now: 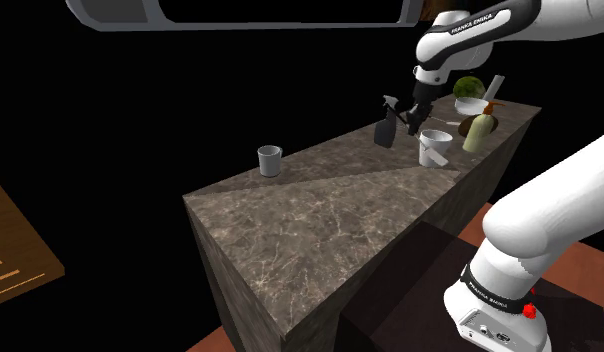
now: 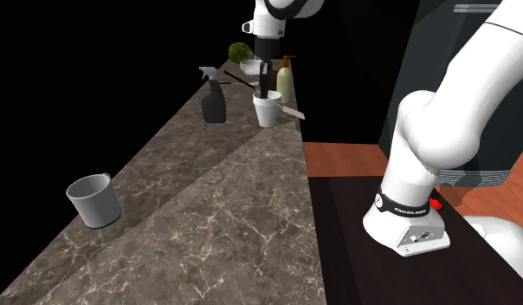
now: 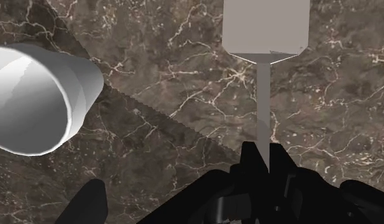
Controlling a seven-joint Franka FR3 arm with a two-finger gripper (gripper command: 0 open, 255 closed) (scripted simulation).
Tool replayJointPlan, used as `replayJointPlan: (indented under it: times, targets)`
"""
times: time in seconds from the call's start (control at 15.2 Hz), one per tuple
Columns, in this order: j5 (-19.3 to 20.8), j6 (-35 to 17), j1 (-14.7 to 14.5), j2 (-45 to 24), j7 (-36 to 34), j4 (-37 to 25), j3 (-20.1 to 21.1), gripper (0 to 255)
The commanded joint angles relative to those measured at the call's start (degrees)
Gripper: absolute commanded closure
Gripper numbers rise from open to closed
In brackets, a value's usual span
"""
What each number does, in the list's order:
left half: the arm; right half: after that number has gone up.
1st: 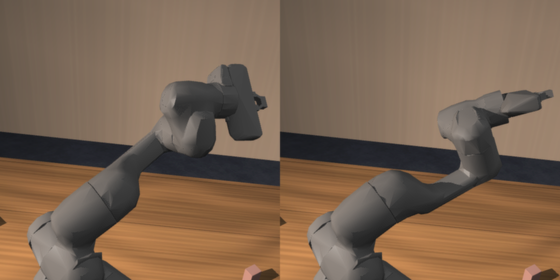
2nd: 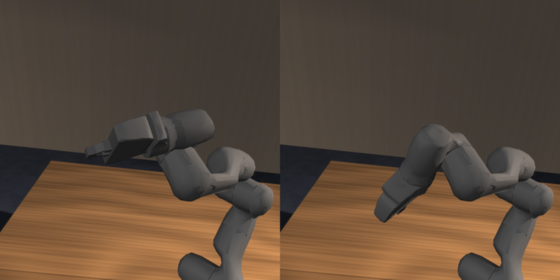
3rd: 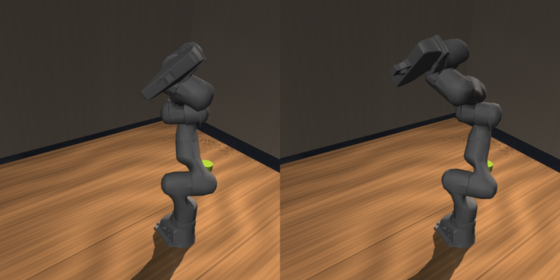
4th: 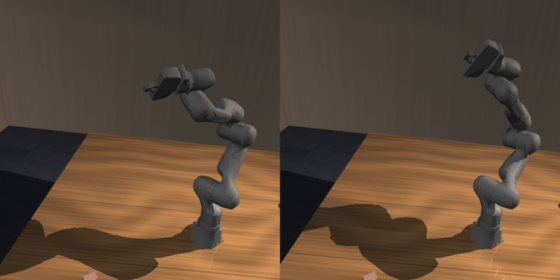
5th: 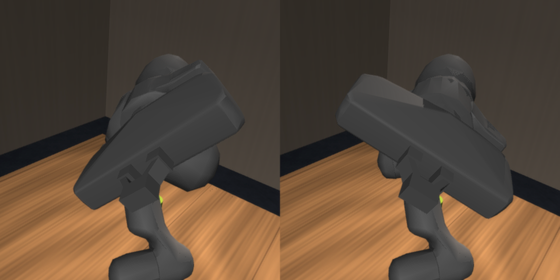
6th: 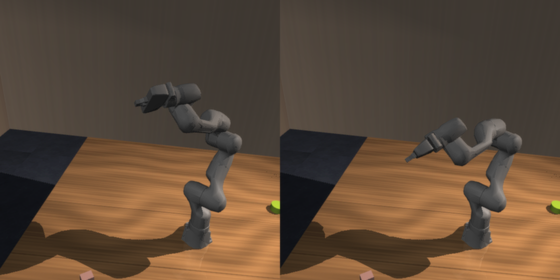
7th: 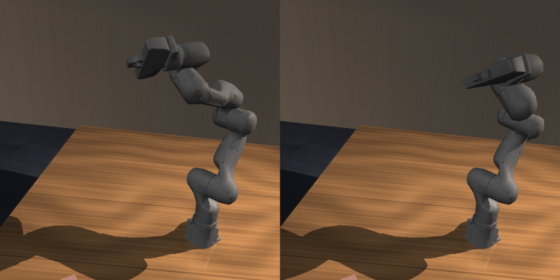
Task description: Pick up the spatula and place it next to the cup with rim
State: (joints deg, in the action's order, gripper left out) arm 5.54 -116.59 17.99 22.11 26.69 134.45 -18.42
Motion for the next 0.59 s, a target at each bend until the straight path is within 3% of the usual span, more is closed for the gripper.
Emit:
replayJointPlan:
  times: [0.0, 0.53]
  targets:
    - [0.1, -1.5, 0.2, -0.3, 0.5, 1.2, -0.4, 255]
    - [-0.1, -8.1, 0.1, -2.6, 1.0, 5.5, -1.2, 255]
